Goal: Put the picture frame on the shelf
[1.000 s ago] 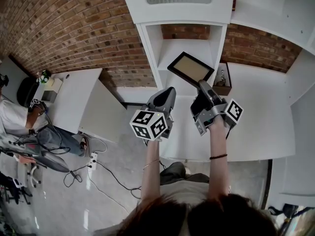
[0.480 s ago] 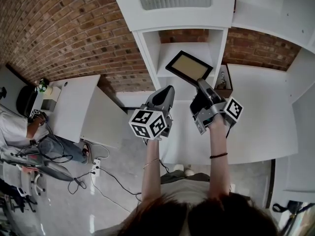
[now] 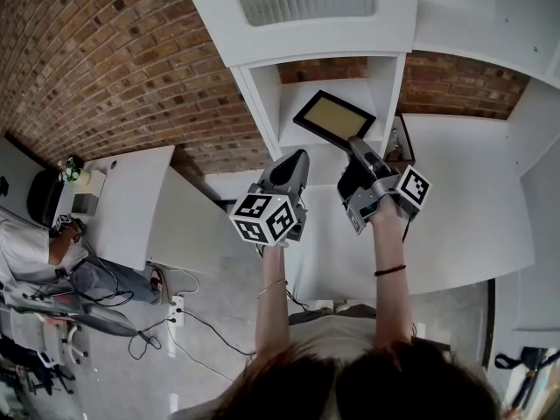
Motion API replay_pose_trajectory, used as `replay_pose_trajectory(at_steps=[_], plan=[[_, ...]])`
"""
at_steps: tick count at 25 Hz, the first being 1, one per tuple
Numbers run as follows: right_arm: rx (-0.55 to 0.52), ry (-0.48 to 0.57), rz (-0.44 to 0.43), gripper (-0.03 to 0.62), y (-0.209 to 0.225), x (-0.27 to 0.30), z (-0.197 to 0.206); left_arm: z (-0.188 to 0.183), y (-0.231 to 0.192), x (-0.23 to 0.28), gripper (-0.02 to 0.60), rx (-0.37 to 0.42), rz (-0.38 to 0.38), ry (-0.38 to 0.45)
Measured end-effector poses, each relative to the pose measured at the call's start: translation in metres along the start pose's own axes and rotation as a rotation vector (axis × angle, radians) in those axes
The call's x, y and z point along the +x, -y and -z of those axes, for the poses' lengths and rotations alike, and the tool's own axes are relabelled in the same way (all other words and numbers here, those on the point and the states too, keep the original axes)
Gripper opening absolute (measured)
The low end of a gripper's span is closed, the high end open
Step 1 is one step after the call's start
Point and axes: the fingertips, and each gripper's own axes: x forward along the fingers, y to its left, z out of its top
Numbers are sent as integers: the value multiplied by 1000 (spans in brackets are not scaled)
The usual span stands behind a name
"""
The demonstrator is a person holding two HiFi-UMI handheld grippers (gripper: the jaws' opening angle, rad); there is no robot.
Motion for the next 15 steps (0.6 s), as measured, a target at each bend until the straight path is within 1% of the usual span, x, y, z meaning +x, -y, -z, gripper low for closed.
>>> replay_pose_trajectory(at_steps=[15], plan=[[9, 2, 42, 74, 21, 24, -9, 7, -22, 23, 11, -12, 10, -20]])
